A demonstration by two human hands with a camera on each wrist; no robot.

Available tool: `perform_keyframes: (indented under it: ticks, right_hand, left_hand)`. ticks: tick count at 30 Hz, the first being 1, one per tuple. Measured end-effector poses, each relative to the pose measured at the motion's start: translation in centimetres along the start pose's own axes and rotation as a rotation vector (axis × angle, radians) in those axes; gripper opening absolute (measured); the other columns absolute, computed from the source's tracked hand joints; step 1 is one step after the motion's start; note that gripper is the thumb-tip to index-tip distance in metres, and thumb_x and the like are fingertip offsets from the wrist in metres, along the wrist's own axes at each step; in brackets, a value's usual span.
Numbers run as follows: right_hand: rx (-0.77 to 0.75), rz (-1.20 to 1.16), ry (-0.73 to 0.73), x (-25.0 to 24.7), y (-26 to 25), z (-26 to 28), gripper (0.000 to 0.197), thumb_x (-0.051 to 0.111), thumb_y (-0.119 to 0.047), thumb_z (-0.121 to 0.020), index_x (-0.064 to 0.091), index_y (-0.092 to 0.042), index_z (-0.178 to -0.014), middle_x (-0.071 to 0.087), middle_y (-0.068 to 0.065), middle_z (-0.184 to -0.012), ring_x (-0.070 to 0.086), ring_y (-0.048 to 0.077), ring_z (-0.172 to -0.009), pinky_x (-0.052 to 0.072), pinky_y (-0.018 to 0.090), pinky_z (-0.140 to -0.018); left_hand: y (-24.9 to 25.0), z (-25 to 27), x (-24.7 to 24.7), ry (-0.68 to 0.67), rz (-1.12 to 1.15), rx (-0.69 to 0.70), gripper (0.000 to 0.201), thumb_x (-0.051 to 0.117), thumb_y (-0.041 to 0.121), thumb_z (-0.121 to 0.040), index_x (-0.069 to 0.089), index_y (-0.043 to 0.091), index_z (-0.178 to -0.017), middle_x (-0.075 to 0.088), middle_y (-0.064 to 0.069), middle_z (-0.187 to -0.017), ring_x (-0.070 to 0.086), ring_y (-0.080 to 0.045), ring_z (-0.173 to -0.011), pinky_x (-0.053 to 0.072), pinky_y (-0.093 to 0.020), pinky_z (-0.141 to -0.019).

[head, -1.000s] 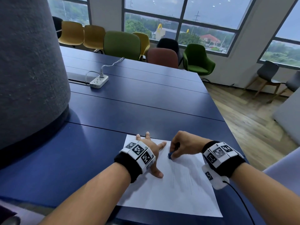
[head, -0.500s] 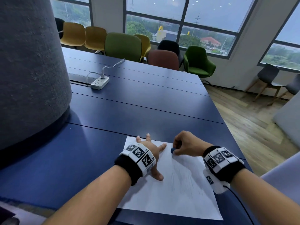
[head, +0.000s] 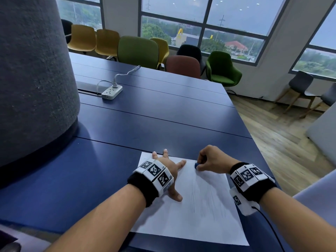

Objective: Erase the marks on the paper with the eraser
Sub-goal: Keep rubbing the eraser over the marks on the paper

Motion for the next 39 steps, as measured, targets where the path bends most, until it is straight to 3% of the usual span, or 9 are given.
perform_keyframes:
  ticks: [2, 6, 11, 15, 20, 25, 30, 34, 39]
  right_hand:
    - [-0.002, -0.007, 0.018, 0.2, -0.2, 0.1, 0.010, 0.078, -0.015, -0.077, 0.070, -0.010, -0.073, 0.062, -0.009, -0.065, 0.053, 0.001, -0.054, 0.044, 0.016, -0.054]
    - [-0.065, -0.011, -0.144, 1.1, -1.3, 1.3, 0.013, 0.079, -0.017, -0.076, 0.068, -0.014, -0.071, 0.060, -0.013, -0.059, 0.053, -0.002, -0.050, 0.042, 0.013, -0.052]
    - [-0.021, 0.017, -0.013, 0.1, -0.5, 0.7, 0.010, 0.077, -0.015, -0.077, 0.069, -0.012, -0.074, 0.061, -0.010, -0.066, 0.055, 0.003, -0.057, 0.043, 0.013, -0.053]
    - [-0.125, 0.051, -0.259, 1.6, -2.7, 2.5, 0.015, 0.080, -0.019, -0.074, 0.066, -0.016, -0.072, 0.059, -0.015, -0.060, 0.052, -0.002, -0.051, 0.042, 0.014, -0.053]
    - [-0.082, 0.035, -0.079, 0.8, -1.7, 1.4, 0.015, 0.080, -0.017, -0.074, 0.067, -0.009, -0.074, 0.062, -0.007, -0.068, 0.051, 0.005, -0.056, 0.044, 0.022, -0.056]
    - [-0.134, 0.063, -0.360, 2.1, -3.0, 4.0, 0.013, 0.081, -0.021, -0.072, 0.068, -0.017, -0.072, 0.060, -0.013, -0.061, 0.050, -0.001, -0.052, 0.038, 0.011, -0.052]
    - [-0.105, -0.016, -0.182, 1.6, -2.3, 3.2, 0.015, 0.081, -0.018, -0.072, 0.066, -0.016, -0.069, 0.061, -0.012, -0.062, 0.052, 0.002, -0.054, 0.044, 0.020, -0.057]
    - [-0.131, -0.013, -0.461, 2.7, -3.5, 5.1, 0.015, 0.082, -0.020, -0.071, 0.067, -0.022, -0.070, 0.069, -0.010, -0.072, 0.054, 0.000, -0.058, 0.044, 0.016, -0.059]
    - [-0.061, -0.084, -0.250, 1.7, -2.9, 3.5, 0.015, 0.083, -0.021, -0.070, 0.068, -0.019, -0.069, 0.068, -0.003, -0.069, 0.052, 0.002, -0.056, 0.043, 0.019, -0.059]
  left_hand:
    - [0.0, 0.0, 0.0, -0.003, 0.000, -0.004, 0.127, 0.072, 0.072, -0.064, -0.018, 0.044, -0.150, -0.021, -0.025, -0.156, -0.001, -0.060, -0.140, 0.025, -0.055, -0.113]
    - [0.1, 0.2, -0.1, -0.024, 0.006, -0.004, 0.127, 0.073, 0.071, -0.065, -0.018, 0.044, -0.150, -0.023, -0.025, -0.156, -0.002, -0.060, -0.139, 0.026, -0.056, -0.113]
    - [0.1, 0.3, -0.1, -0.008, -0.005, -0.003, 0.127, 0.072, 0.071, -0.066, -0.018, 0.042, -0.151, -0.021, -0.027, -0.156, 0.000, -0.060, -0.139, 0.023, -0.055, -0.113]
    - [0.2, 0.7, -0.3, 0.002, -0.012, 0.014, 0.125, 0.071, 0.071, -0.068, -0.017, 0.040, -0.152, -0.019, -0.029, -0.156, 0.000, -0.057, -0.141, 0.021, -0.054, -0.114]
    - [0.2, 0.7, -0.1, 0.031, -0.011, 0.013, 0.125, 0.071, 0.071, -0.066, -0.015, 0.040, -0.152, -0.016, -0.030, -0.156, 0.006, -0.059, -0.140, 0.023, -0.054, -0.113]
    - [0.1, 0.4, 0.0, -0.005, 0.014, 0.003, 0.128, 0.073, 0.071, -0.065, -0.017, 0.042, -0.151, -0.020, -0.028, -0.156, 0.001, -0.062, -0.138, 0.027, -0.055, -0.111]
    - [0.1, 0.5, -0.2, 0.003, 0.017, 0.011, 0.126, 0.072, 0.071, -0.066, -0.017, 0.042, -0.151, -0.020, -0.028, -0.156, 0.001, -0.060, -0.140, 0.026, -0.054, -0.112]
    - [-0.1, 0.4, -0.2, -0.021, 0.033, 0.007, 0.128, 0.073, 0.070, -0.065, -0.018, 0.044, -0.150, -0.023, -0.026, -0.155, -0.003, -0.060, -0.139, 0.026, -0.056, -0.111]
    - [-0.1, 0.5, -0.1, -0.002, 0.016, 0.005, 0.127, 0.071, 0.073, -0.066, -0.019, 0.042, -0.150, -0.021, -0.027, -0.156, 0.002, -0.060, -0.139, 0.028, -0.053, -0.111]
Point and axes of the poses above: each hand's wrist, its own z-axis away from the middle knuckle, its own x-axis out of the palm, y = z × x, the point moved 3 cm from there along -z, towards the middle knuckle
